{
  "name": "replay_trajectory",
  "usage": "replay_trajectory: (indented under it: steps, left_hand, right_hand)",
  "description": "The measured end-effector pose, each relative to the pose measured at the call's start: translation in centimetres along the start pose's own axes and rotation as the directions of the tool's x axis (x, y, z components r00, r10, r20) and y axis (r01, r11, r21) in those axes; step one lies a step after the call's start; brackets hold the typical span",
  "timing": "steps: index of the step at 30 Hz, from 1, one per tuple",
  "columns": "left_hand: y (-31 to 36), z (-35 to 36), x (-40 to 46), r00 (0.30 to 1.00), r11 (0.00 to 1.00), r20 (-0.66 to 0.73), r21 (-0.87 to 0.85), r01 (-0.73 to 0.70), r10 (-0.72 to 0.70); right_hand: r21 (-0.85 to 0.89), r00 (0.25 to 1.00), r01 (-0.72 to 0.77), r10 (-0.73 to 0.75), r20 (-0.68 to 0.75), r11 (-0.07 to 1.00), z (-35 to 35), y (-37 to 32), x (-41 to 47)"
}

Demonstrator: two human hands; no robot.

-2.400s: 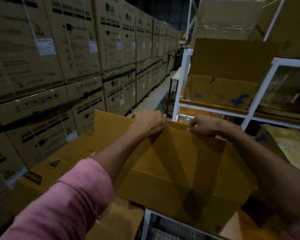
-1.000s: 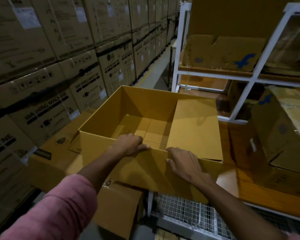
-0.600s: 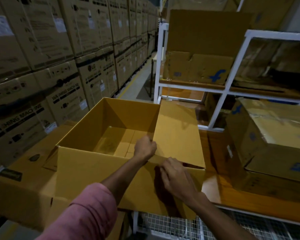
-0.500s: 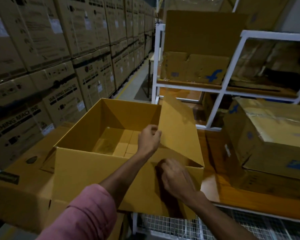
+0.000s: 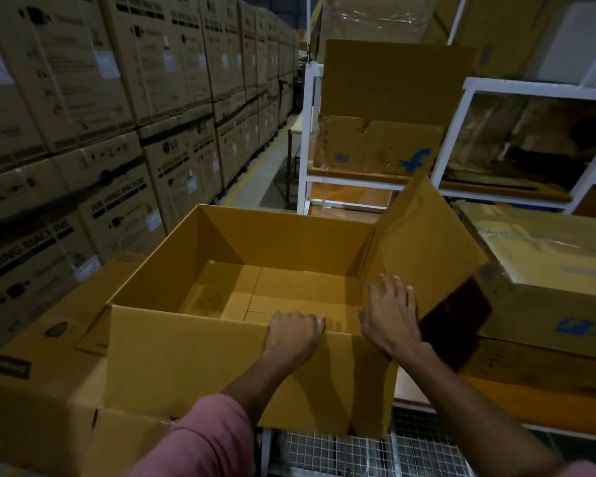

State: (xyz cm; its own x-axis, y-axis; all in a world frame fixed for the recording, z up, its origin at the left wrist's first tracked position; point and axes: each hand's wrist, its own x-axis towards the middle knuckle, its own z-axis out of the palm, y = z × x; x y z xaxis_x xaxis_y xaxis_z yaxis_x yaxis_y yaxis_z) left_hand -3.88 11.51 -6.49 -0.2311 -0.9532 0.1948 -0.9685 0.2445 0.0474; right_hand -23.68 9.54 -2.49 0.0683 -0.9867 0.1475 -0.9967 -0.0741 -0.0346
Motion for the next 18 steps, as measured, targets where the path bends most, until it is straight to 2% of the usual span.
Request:
replay_trajectory:
  steps: [5, 9, 12, 18]
  left_hand:
    - [-0.5, -0.5, -0.4, 0.999, 0.994, 0.002, 0.102, -0.047, 0.047]
    - [-1.0, -0.4, -0.7, 0.998, 0.995, -0.010, 0.083, -0.058, 0.059]
    - [-1.8, 0.2, -0.7, 0.999, 0.996, -0.005, 0.067, -0.054, 0.054]
    - [-5.1, 2.4, -2.2, 0.989, 0.995, -0.130, 0.089, -0.055, 0.066]
  right_hand:
    - [-0.007, 0.977, -0.143, 0.142, 0.157, 0.990, 1.6, -0.7, -0.3]
    - [0.123, 0.942, -0.256, 0.218, 0.257, 0.959, 1.7, -1.3, 0.0]
    - [0.202, 0.930, -0.318, 0.263, 0.256, 0.926, 1.5, -1.7, 0.2]
    - [0.174, 0.882, -0.440, 0.387, 0.270, 0.881, 1.2, -0.3, 0.6]
